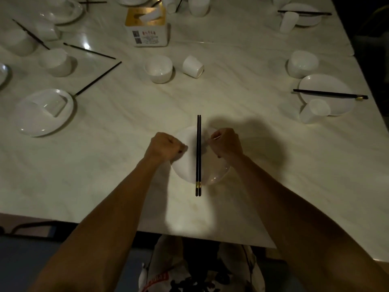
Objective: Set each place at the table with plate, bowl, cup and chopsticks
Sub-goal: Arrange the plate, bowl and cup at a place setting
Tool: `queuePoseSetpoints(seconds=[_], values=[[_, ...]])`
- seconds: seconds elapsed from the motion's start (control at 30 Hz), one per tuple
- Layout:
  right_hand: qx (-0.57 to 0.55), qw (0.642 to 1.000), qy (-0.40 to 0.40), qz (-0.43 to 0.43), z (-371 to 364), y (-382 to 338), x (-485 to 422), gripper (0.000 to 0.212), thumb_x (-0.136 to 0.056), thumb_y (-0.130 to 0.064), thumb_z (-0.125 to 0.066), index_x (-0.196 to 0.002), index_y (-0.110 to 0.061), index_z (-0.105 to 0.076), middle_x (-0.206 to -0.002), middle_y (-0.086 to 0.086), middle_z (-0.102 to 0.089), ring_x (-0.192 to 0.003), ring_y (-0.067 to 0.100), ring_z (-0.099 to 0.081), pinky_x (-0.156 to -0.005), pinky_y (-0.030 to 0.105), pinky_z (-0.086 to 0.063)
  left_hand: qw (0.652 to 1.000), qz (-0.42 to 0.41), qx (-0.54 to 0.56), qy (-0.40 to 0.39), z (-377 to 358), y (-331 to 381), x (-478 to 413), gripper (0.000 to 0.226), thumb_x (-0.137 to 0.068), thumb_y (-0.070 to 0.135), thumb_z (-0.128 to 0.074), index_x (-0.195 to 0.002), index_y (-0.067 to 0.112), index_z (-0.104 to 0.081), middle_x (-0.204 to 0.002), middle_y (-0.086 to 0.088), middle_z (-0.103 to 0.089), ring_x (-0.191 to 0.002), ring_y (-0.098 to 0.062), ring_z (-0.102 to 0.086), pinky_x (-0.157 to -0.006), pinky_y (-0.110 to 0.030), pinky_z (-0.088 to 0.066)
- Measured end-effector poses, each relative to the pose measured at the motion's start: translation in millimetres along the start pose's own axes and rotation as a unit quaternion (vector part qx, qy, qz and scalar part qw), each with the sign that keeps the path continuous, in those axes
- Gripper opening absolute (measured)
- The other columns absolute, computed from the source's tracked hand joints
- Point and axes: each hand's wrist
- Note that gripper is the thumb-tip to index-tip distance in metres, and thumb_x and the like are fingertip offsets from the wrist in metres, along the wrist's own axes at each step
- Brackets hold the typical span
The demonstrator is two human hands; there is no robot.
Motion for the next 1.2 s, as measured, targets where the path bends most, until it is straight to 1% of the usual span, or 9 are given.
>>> queuePoseSetpoints(seconds=[0.13,0.23,0.3,0.43,0.6,0.73,0.87,1.07,1.2], values=[[0.026,1.000,-0.007,0.014,3,-27,-42,0.012,-0.076,-0.024,-0.063,-0.080,-0.016,-0.071,-0.083,0.005,-0.073,-0.079,0.028,-0.070,-0.073,0.030,-0.056,0.996,-0.045,-0.052,0.052,20,37,-27,0.019,-0.075,0.025,-0.075,-0.080,0.007,-0.077,-0.084,-0.005,-0.075,-0.079,-0.015,-0.071,-0.079,-0.031,-0.059],[0.038,0.999,-0.011,0.033,-1,-53,-77,0.018,-0.077,-0.024,-0.064,-0.092,-0.015,-0.070,-0.094,0.006,-0.072,-0.091,0.025,-0.067,-0.075,0.025,-0.050,0.994,-0.057,-0.050,0.077,29,56,-56,0.015,-0.077,0.028,-0.074,-0.082,0.014,-0.075,-0.084,0.002,-0.073,-0.081,-0.014,-0.068,-0.083,-0.032,-0.058],[0.046,0.998,-0.007,0.048,-4,-71,-100,0.027,-0.080,-0.027,-0.064,-0.103,-0.015,-0.068,-0.105,0.005,-0.070,-0.101,0.025,-0.065,-0.080,0.026,-0.048,0.993,-0.060,-0.043,0.095,36,66,-78,0.019,-0.078,0.029,-0.073,-0.092,0.017,-0.072,-0.091,0.003,-0.071,-0.090,-0.017,-0.068,-0.086,-0.032,-0.055],[0.084,0.993,-0.014,0.081,-14,-101,-146,0.042,-0.085,-0.028,-0.062,-0.125,-0.014,-0.057,-0.123,0.006,-0.062,-0.114,0.025,-0.058,-0.089,0.029,-0.045,0.986,-0.066,-0.065,0.141,44,81,-125,0.055,-0.076,0.037,-0.076,-0.124,0.015,-0.059,-0.119,-0.007,-0.062,-0.110,-0.024,-0.060,-0.095,-0.038,-0.050],[0.151,0.979,0.010,0.132,-32,-125,-205,0.055,-0.086,-0.029,-0.059,-0.136,-0.014,-0.042,-0.134,0.012,-0.046,-0.126,0.031,-0.043,-0.097,0.039,-0.043,0.954,-0.091,-0.149,0.244,50,89,-184,0.096,-0.062,0.052,-0.083,-0.139,0.014,-0.038,-0.142,-0.014,-0.037,-0.128,-0.033,-0.040,-0.103,-0.045,-0.041],[0.204,0.965,0.028,0.165,-43,-135,-244,0.060,-0.086,-0.031,-0.063,-0.138,-0.016,-0.037,-0.135,0.012,-0.039,-0.125,0.033,-0.038,-0.095,0.045,-0.043,0.951,-0.082,-0.175,0.242,57,94,-225,0.125,-0.051,0.062,-0.085,-0.148,0.013,-0.024,-0.155,-0.015,-0.022,-0.140,-0.036,-0.024,-0.109,-0.052,-0.030],[0.243,0.953,0.031,0.178,-57,-137,-274,0.059,-0.084,-0.028,-0.067,-0.134,-0.015,-0.038,-0.135,0.011,-0.039,-0.124,0.033,-0.039,-0.092,0.044,-0.045,0.958,-0.076,-0.181,0.210,61,94,-255,0.129,-0.049,0.064,-0.084,-0.149,0.013,-0.019,-0.154,-0.014,-0.023,-0.140,-0.036,-0.025,-0.109,-0.056,-0.032],[0.282,0.941,0.065,0.174,-64,-132,-297,0.073,-0.083,-0.028,-0.069,-0.141,-0.010,-0.030,-0.132,0.015,-0.045,-0.122,0.037,-0.040,-0.092,0.048,-0.048,0.968,-0.089,-0.154,0.178,61,95,-268,0.122,-0.053,0.055,-0.087,-0.147,0.015,-0.021,-0.152,-0.012,-0.022,-0.138,-0.036,-0.025,-0.106,-0.055,-0.035],[0.285,0.950,-0.031,0.127,-49,-128,-291,0.100,-0.078,-0.047,-0.071,-0.150,-0.008,-0.014,-0.137,0.020,-0.045,-0.127,0.041,-0.039,-0.101,0.041,-0.038,0.965,-0.125,-0.134,0.188,63,91,-263,0.115,-0.049,0.050,-0.088,-0.141,0.014,-0.030,-0.144,-0.015,-0.034,-0.131,-0.036,-0.034,-0.103,-0.046,-0.037]])
Point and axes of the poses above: each hand's wrist, its own x-axis away from the middle knuckle, its own z-axis out of the back of the hand, y = z × x
